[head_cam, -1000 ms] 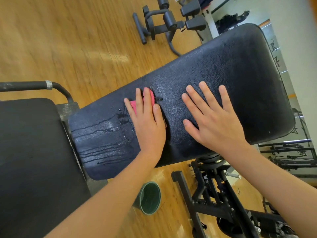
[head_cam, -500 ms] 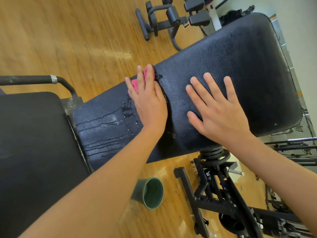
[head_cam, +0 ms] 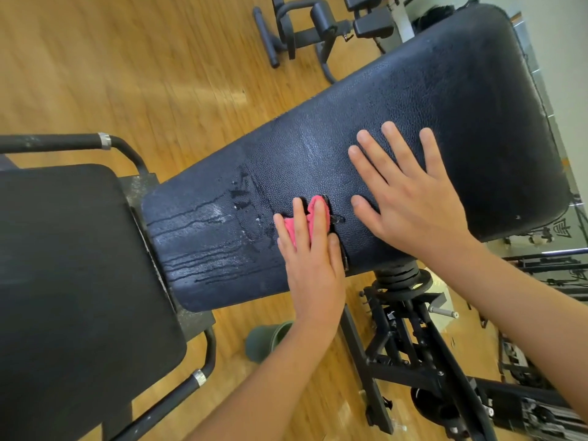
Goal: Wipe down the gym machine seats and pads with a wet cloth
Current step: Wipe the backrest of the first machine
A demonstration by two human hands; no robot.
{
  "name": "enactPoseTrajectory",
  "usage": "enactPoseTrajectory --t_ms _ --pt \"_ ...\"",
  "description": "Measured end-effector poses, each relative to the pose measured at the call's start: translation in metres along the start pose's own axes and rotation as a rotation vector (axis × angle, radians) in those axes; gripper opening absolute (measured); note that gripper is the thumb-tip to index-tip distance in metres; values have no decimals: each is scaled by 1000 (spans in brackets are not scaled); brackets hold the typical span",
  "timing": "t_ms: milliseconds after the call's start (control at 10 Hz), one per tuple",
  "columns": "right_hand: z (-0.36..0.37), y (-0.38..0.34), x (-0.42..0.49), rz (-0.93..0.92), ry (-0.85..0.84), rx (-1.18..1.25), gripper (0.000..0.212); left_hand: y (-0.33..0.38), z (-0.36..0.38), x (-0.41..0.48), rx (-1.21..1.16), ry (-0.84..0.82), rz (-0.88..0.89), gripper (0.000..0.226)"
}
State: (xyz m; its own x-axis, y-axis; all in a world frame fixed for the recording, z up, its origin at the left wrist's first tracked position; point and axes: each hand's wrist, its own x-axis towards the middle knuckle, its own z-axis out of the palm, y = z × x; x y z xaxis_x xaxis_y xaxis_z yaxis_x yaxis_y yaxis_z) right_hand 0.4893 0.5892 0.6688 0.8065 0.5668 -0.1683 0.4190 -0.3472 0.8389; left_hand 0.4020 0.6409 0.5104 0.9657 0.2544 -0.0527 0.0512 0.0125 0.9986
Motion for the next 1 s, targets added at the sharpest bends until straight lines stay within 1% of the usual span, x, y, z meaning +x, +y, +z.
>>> enactPoseTrajectory --t_ms 100,200,300,400,600,700,800,900,1000 --pt "1 0 0 3 1 -9 65 -13 -7 2 17 4 -36 55" --pt "2 1 0 2 4 -18 66 -32 -17 5 -11 14 -135 56" --pt "2 0 1 0 9 -17 66 -43 -23 14 14 -15 -47 54" --pt "2 -1 1 -2 9 -10 66 -47 -27 40 27 10 -21 53" --pt "2 0 1 1 9 -16 65 -50 -55 148 27 138 -124 50" --pt "2 1 1 -8 -9 -25 65 -49 -55 163 11 194 -124 49" --pt "1 0 2 -4 -18 -26 65 -46 -41 133 -5 198 -88 52" --pt "2 1 2 -9 -36 -25 66 -47 -29 79 37 143 -1 55" --pt "1 -1 1 -3 -39 -24 66 -47 -29 47 38 43 -20 55"
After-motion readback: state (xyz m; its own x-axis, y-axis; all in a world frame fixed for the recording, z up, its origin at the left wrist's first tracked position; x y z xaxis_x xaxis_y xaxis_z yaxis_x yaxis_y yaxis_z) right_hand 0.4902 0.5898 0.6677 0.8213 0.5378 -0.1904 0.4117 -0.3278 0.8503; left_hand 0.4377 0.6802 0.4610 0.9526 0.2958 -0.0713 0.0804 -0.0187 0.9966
